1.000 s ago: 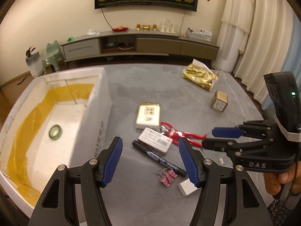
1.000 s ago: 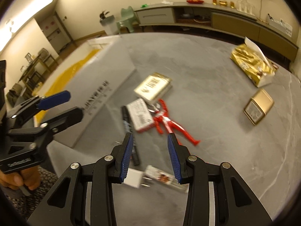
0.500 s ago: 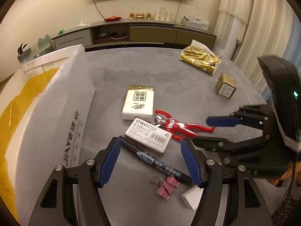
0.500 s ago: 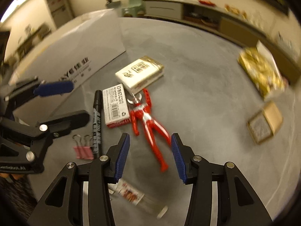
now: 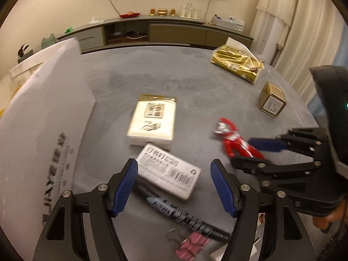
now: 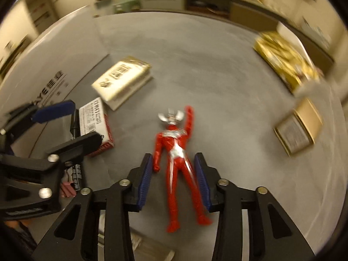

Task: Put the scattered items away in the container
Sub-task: 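Move the right tool toward the red toy figure while the left tool approaches the white staples box, then close the right tool on the red figure while the left tool grips the staples box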

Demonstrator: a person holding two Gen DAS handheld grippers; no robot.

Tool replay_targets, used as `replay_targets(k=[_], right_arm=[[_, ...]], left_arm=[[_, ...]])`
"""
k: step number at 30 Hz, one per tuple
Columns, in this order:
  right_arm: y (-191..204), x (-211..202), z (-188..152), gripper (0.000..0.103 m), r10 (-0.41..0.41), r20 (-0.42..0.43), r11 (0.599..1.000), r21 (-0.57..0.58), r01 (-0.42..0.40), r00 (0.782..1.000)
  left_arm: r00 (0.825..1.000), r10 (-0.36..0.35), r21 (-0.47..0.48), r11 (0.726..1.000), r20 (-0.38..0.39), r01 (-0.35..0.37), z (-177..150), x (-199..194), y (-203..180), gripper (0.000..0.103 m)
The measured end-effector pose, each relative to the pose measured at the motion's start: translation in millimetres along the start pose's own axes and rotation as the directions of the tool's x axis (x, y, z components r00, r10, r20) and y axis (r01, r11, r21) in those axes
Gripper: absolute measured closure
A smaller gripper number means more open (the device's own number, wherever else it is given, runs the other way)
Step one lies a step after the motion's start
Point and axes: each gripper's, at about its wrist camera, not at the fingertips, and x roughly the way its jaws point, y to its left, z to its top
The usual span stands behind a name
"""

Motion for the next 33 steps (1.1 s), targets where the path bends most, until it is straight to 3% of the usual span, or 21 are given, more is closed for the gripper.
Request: replay_targets(k=[6, 8, 9, 12, 13, 16, 19, 21, 22, 25, 27, 29, 30, 31, 33], right_arm=[[-7.2, -6.4, -8.6, 0.063, 0.066, 0.015, 0.997, 0.047, -0.067, 0.998], [-7.3, -6.0, -9.5, 0.063, 0.054, 0.03, 0.998, 0.026, -0.055, 0.998], [-8.4, -6.0, -10.5, 0.064, 0.057, 0.032, 0.998, 0.025, -0.058, 0.998], [-14.8, -7.4, -12.1, 0.064, 0.059, 0.029, 0.997, 0.045, -0.06, 0.998], [-15.0, -7.0, -12.2, 0.064, 0.055, 0.03, 0.997, 0.047, -0.057, 0.998], [-15.4, -8.1, -15.2, 0.064, 0.062, 0.045, 0.997, 0.05, -0.064, 0.997], [-10.8, -6.9, -18.1, 0.063, 0.047, 0.071, 0.999, 0.017, -0.048, 0.996], [-9.1, -6.4, -17.3, 0.066, 0.037, 0.073, 0.999, 0.011, -0.038, 0.997], [-9.3, -7.2, -16.9, 0.067, 0.026, 0.067, 1.0, 0.015, -0.027, 0.997], [-19.0, -11.3, -16.5, 0.067, -0.005, 0.048, 0.998, 0.06, 0.003, 0.999], [-25.1, -13.4, -17.7, 0.067, 0.002, 0.05, 0.997, 0.073, -0.006, 0.999], [-27.3, -14.1, -18.8, 0.065, 0.027, 0.065, 0.996, 0.078, -0.032, 0.998], [-26.7, -14.2, -19.7, 0.063, 0.031, 0.074, 0.997, 0.07, -0.037, 0.997], [-24.7, -14.6, -20.9, 0.062, 0.027, 0.081, 0.998, 0.057, -0.032, 0.996], [-20.9, -13.3, -21.0, 0.063, 0.001, 0.1, 1.0, 0.02, -0.003, 0.995]], left_arm=[[0.997, 0.078, 0.018, 0.997, 0.006, -0.079, -0.3, 11.5, 2.8, 0.03], [0.999, 0.034, -0.009, 0.999, 0.024, -0.034, -1.7, 6.6, 12.9, 0.051], [1.0, 0.021, -0.019, 1.0, 0.023, -0.021, -1.7, 4.4, 16.8, 0.056], [0.999, -0.011, -0.072, 0.997, 0.031, 0.013, -2.3, -3.7, 29.2, 0.057], [0.999, -0.015, -0.086, 0.996, 0.035, 0.018, -2.8, -5.1, 31.2, 0.055], [1.0, -0.018, -0.093, 0.995, 0.021, 0.02, -3.4, 0.7, 24.9, 0.028], [1.0, -0.003, -0.037, 0.999, 0.019, 0.003, -3.8, 9.0, 5.9, 0.025], [1.0, 0.0, 0.047, 0.999, 0.012, 0.0, -2.5, 18.1, -11.1, 0.038], [1.0, -0.014, 0.081, 0.997, -0.003, 0.014, -2.8, 22.3, -17.2, 0.058], [1.0, -0.018, 0.096, 0.995, -0.002, 0.018, -1.9, 23.7, -20.3, 0.062], [1.0, -0.017, 0.066, 0.998, 0.008, 0.016, -0.2, 21.1, -15.9, 0.059], [0.999, -0.033, 0.053, 0.998, 0.01, 0.032, -0.9, 18.6, -15.7, 0.035], [0.999, -0.036, 0.058, 0.998, 0.011, 0.035, -3.0, 17.8, -18.2, 0.029], [0.999, -0.032, 0.074, 0.997, 0.012, 0.031, -5.8, 18.9, -22.5, 0.025], [0.999, -0.02, 0.13, 0.991, -0.028, 0.023, -12.8, 26.9, -31.9, 0.028]])
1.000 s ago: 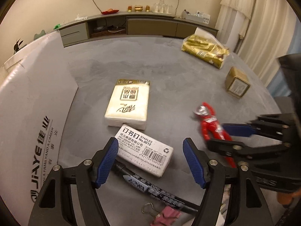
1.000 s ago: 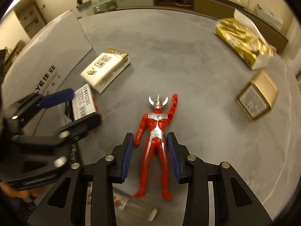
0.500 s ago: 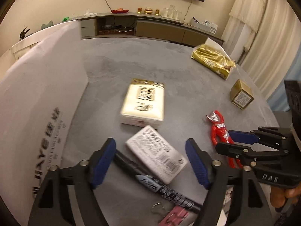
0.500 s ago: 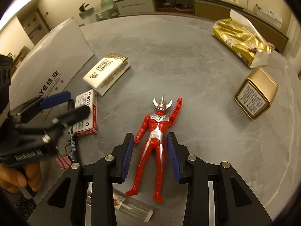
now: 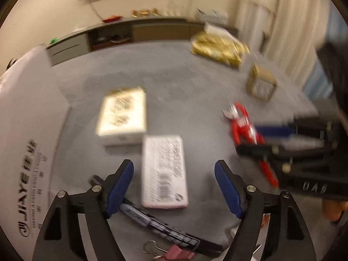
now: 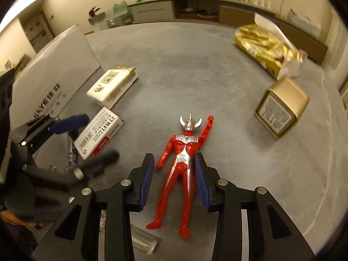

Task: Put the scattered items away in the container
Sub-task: 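Close the right tool on the red figure while the left tool grips the staples box, then carry the red figure in the right tool and staples box in the left tool over the white box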

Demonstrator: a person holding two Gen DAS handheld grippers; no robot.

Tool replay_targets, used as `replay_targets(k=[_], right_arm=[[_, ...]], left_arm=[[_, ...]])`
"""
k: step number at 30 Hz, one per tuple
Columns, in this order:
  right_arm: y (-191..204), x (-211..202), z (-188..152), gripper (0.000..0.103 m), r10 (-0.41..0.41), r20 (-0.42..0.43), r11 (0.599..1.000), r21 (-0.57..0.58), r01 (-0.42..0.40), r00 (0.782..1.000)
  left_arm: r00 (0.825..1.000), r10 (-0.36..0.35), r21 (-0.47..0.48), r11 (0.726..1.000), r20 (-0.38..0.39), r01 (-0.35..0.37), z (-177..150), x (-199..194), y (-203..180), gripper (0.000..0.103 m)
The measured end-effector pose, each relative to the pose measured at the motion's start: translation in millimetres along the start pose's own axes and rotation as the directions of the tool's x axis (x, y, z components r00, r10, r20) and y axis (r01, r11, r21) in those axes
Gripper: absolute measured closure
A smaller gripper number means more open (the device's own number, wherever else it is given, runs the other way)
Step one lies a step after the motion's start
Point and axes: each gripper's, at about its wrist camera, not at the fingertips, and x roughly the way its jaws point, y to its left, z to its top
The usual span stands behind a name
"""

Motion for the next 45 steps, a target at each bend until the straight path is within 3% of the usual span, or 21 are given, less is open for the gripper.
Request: replay_targets(k=[1, 2, 7, 13, 45], right_arm=[[-0.1, 1.1, 0.7, 0.067, -0.009, 0.005, 1.0, -0.007, 0.009, 1.0], [-1.3, 2.0, 1.9, 0.068, -0.009, 0.004, 1.0, -0.001, 0.009, 1.0], [-8.2, -6.2, 4.3, 0.068, 0.043, 0.008, 0.997, 0.061, -0.043, 0.999], [-8.3, -24.5, 9.2, 0.068, 0.085, 0.056, 0.991, 0.095, -0.09, 0.995], [57.0, -76.9, 20.7, 0.068, 0.129, 0.142, 0.991, 0.023, -0.133, 0.981]], left_arm=[[1.0, 0.001, 0.023, 1.0, 0.017, -0.001, 1.0, -1.3, -4.2, 0.055], [1.0, -0.015, 0.026, 1.0, 0.026, 0.014, 2.3, -3.1, -4.9, 0.064], [0.999, -0.022, 0.005, 1.0, 0.029, 0.022, 2.8, -6.2, -0.1, 0.064], [0.994, -0.042, -0.015, 0.999, 0.102, 0.043, 13.3, -34.7, 7.1, 0.064], [0.955, -0.024, -0.076, 0.996, 0.296, 0.048, 12.1, -154.8, 44.3, 0.064]])
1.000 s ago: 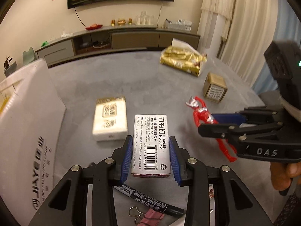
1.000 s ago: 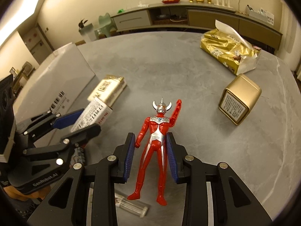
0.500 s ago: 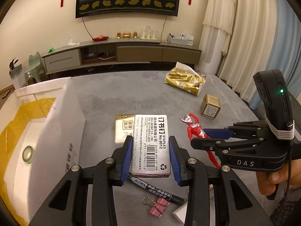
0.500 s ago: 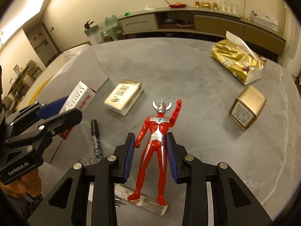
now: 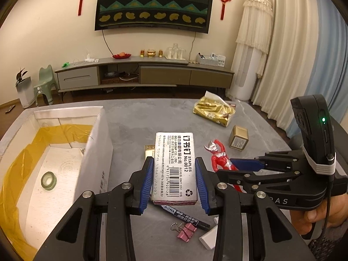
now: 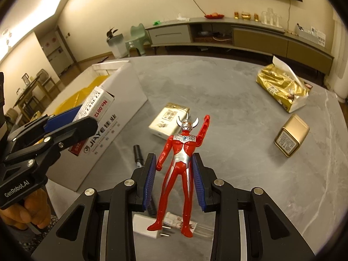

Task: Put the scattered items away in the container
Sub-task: 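Carry the red figure in the right tool and staples box in the left tool over the white box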

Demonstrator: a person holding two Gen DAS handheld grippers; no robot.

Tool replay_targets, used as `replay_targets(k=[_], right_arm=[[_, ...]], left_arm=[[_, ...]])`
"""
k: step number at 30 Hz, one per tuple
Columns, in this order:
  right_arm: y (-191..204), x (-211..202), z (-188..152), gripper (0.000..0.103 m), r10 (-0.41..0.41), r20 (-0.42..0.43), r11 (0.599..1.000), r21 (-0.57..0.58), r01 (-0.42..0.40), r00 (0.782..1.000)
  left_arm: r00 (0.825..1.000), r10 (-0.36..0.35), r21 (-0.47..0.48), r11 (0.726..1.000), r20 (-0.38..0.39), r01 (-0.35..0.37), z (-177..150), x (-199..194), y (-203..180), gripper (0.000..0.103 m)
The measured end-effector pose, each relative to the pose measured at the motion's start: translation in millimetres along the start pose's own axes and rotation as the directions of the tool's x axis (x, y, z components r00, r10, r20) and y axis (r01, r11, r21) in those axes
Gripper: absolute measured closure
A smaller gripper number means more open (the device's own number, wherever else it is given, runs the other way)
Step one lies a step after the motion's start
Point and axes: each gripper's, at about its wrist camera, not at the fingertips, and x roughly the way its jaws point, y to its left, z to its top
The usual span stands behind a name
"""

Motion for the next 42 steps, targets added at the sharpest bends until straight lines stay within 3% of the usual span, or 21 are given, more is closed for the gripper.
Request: replay_targets(k=[16, 42], right_arm=[[56.4, -22.5, 13.5, 0.068, 0.007, 0.063, 0.997, -0.072, -0.002, 0.998], [132.3, -34.2, 26.6, 0.068, 0.048, 0.125, 0.989, -0.143, -0.03, 0.991]], left_arm=[[0.997, 0.065, -0.084, 0.995, 0.041, -0.061, 4.6, -39.9, 31.6, 0.064], [0.973, 0.205, -0.211, 0.961, 0.108, -0.179, 4.4, -90.3, 98.5, 0.064]])
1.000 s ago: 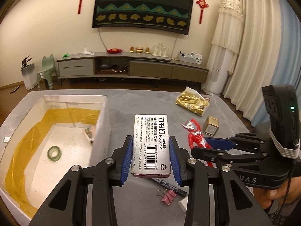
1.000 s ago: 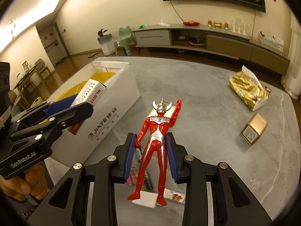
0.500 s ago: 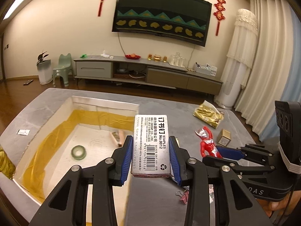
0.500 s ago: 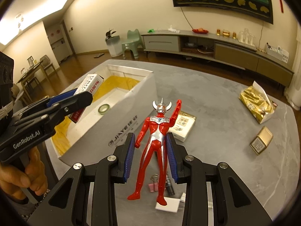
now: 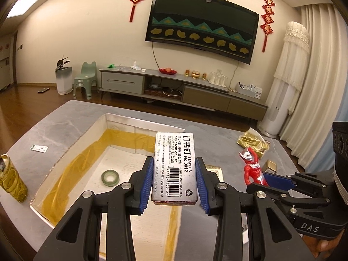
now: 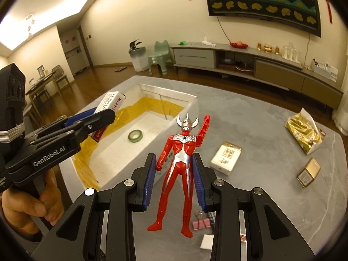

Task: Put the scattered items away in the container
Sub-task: 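Carry the red figure in the right tool and staples box in the left tool over the white box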

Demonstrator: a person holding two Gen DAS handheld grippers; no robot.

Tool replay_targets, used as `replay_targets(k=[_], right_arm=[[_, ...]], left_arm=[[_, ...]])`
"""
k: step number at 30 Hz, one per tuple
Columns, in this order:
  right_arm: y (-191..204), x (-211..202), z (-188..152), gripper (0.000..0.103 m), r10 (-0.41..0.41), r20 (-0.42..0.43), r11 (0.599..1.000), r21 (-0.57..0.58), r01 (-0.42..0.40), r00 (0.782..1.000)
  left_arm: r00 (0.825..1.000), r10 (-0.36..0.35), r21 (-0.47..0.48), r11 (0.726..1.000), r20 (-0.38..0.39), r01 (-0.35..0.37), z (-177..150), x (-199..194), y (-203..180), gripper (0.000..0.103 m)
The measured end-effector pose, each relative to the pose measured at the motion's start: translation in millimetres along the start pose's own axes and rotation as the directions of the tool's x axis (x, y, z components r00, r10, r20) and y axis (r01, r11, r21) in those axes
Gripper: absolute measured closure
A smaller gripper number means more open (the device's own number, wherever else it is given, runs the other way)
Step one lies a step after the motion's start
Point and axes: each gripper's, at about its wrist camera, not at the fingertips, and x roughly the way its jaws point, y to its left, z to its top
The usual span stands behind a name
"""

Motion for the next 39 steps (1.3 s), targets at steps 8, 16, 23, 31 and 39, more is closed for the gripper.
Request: replay_targets(k=[8, 16, 23, 31, 39], right_arm=[[16.3, 0.7, 8.5, 0.068, 0.019, 0.014, 1.0, -0.013, -0.018, 1.0], [33.0, 3.1, 12.4, 0.068, 0.031, 0.008, 0.999, -0.044, -0.031, 0.999], [51.9, 11.1, 16.9, 0.068, 0.044, -0.012, 0.996, -0.075, -0.045, 0.999], [68.4, 29.8, 26.0, 0.068, 0.07, -0.041, 0.994, -0.087, -0.074, 0.997], [85.3, 46.4, 40.0, 0.068, 0.063, -0.054, 0.991, -0.115, -0.069, 0.997]], left_arm=[[0.998, 0.054, 0.009, 0.998, 0.01, -0.054, 0.0, -0.6, 7.6, 0.064], [0.996, 0.089, 0.004, 0.996, 0.003, -0.089, -1.6, 1.3, 19.2, 0.064], [0.998, 0.06, -0.053, 0.997, -0.026, -0.061, -4.3, 3.1, 35.6, 0.064], [0.999, 0.027, -0.114, 0.993, -0.036, -0.031, -4.2, 1.6, 50.5, 0.064], [0.999, 0.022, -0.158, 0.987, -0.04, -0.028, -3.9, 2.5, 66.5, 0.064]])
